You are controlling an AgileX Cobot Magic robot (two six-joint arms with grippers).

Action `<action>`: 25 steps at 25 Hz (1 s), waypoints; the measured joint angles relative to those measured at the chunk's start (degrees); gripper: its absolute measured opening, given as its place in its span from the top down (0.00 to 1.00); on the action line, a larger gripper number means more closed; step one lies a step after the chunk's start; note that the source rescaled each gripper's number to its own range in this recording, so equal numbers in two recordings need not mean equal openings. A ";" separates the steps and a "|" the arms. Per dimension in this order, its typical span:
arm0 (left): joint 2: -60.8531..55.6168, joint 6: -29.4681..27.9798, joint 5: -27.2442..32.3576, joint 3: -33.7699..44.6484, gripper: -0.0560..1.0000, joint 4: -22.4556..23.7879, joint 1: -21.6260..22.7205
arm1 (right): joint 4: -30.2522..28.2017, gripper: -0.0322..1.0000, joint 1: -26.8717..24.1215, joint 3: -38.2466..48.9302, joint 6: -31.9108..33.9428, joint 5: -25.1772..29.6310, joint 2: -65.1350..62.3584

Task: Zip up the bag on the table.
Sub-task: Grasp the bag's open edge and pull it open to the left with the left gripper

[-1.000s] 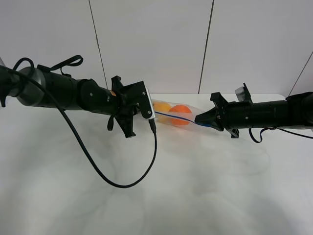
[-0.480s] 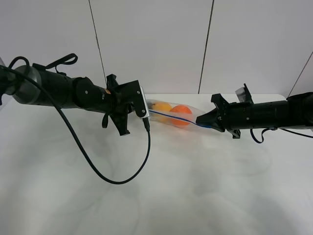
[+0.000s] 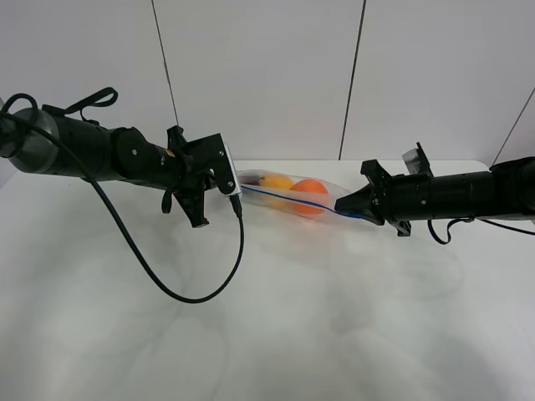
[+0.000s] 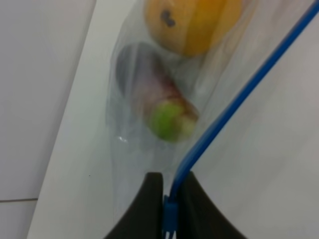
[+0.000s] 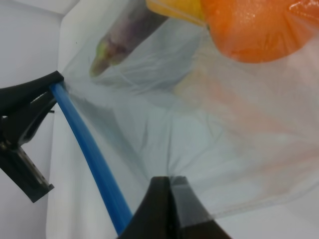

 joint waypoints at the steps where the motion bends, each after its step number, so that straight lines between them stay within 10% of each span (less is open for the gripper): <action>1: 0.00 0.00 0.00 0.00 0.95 0.00 0.00 | 0.00 0.97 0.00 0.00 0.00 0.00 0.00; 25: 0.00 -2.47 0.02 0.00 0.95 0.00 1.33 | -0.18 0.97 0.00 0.00 -0.05 -0.21 0.00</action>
